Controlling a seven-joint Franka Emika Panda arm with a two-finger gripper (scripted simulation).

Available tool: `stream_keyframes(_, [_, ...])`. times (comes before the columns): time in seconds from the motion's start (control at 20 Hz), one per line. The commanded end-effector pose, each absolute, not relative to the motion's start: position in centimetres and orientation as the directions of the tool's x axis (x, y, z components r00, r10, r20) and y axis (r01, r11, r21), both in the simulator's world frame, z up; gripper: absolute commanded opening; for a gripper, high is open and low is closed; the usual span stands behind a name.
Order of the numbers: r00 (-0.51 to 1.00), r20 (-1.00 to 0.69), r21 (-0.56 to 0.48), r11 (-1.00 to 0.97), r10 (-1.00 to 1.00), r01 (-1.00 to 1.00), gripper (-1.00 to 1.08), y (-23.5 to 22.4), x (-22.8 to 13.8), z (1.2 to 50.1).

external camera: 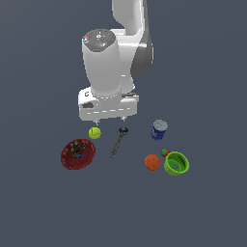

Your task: Pick up a designated object from a clutter of objects.

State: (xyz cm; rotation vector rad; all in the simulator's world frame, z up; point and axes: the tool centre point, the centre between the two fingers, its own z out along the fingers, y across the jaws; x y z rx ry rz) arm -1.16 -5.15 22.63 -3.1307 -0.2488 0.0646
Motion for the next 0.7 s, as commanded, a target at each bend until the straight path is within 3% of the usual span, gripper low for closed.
stream_keyframes(0.0, [0.982,-0.035,-0.009,-0.982,0.187,0.187,1.0,-6.5,-1.6,20.8])
stream_keyframes(0.65, [0.946,-0.006,-0.012,-0.946,0.325,0.324,1.0,-13.1,-5.7,12.5])
